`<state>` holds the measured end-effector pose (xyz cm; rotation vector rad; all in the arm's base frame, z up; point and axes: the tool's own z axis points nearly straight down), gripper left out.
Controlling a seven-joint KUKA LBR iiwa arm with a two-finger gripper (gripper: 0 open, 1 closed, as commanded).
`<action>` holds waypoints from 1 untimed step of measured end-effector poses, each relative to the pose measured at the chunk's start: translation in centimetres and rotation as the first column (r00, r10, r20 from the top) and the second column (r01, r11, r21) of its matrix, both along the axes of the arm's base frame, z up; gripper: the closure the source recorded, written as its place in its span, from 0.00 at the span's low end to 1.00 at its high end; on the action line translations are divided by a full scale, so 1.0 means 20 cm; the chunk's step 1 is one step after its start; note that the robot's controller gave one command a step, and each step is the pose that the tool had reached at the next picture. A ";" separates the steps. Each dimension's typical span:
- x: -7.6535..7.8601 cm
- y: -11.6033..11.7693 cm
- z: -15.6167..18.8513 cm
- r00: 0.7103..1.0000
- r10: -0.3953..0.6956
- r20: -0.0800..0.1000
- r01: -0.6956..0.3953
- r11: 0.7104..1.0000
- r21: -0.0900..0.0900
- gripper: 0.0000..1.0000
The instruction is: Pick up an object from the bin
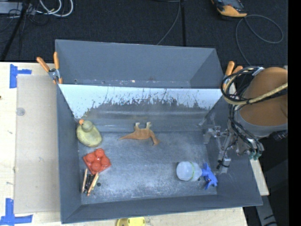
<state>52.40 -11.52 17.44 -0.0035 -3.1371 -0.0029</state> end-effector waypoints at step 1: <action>-0.11 0.04 -0.12 0.995 0.098 0.003 -0.098 0.995 0.000 0.00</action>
Offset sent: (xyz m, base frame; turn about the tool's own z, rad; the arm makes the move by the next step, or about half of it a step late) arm -0.0182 0.0148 -0.0877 0.0244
